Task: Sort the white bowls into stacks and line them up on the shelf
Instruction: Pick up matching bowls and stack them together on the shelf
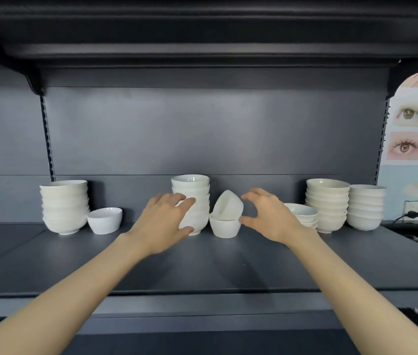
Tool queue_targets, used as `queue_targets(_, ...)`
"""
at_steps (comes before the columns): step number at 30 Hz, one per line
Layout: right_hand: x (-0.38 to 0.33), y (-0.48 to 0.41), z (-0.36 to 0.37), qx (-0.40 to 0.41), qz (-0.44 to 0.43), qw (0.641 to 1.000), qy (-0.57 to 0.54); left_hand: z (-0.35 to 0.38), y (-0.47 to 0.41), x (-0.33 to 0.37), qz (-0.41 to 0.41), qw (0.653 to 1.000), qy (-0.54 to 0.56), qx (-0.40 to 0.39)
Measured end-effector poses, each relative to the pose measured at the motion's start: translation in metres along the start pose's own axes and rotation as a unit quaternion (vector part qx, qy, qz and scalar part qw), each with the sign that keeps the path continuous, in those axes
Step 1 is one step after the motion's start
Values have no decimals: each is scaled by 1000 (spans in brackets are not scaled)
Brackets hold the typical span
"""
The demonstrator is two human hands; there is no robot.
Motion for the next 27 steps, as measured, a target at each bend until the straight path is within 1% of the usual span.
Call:
queue_targets(4, -12, -4, 6, -17, 12, 1000, 16, 3, 1, -16, 10, 1000, 7, -4)
queue_targets(7, -10, -15, 7, -11, 20, 1000, 19, 11, -9, -24, 9, 999, 32, 6)
queue_targets(16, 32, -65, 48, -37, 24, 999, -12, 70, -51, -27, -28, 994, 105, -22)
queue_targets(20, 48, -94, 67, -51, 10, 998, -24, 100, -69, -29, -54, 989, 136, -27)
queue_targets(27, 63, -131, 99, -68, -31, 994, -78, 147, -92, -34, -86, 971, 216, -48)
Point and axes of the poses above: each hand's wrist, its own y-axis away from the middle knuckle, its own z-axis out of the palm, x = y × z, the point moved 1 cm from there along -y, towards the middle knuckle, and after that the axes turned 11 degrees about y, right-handed, at the moved point
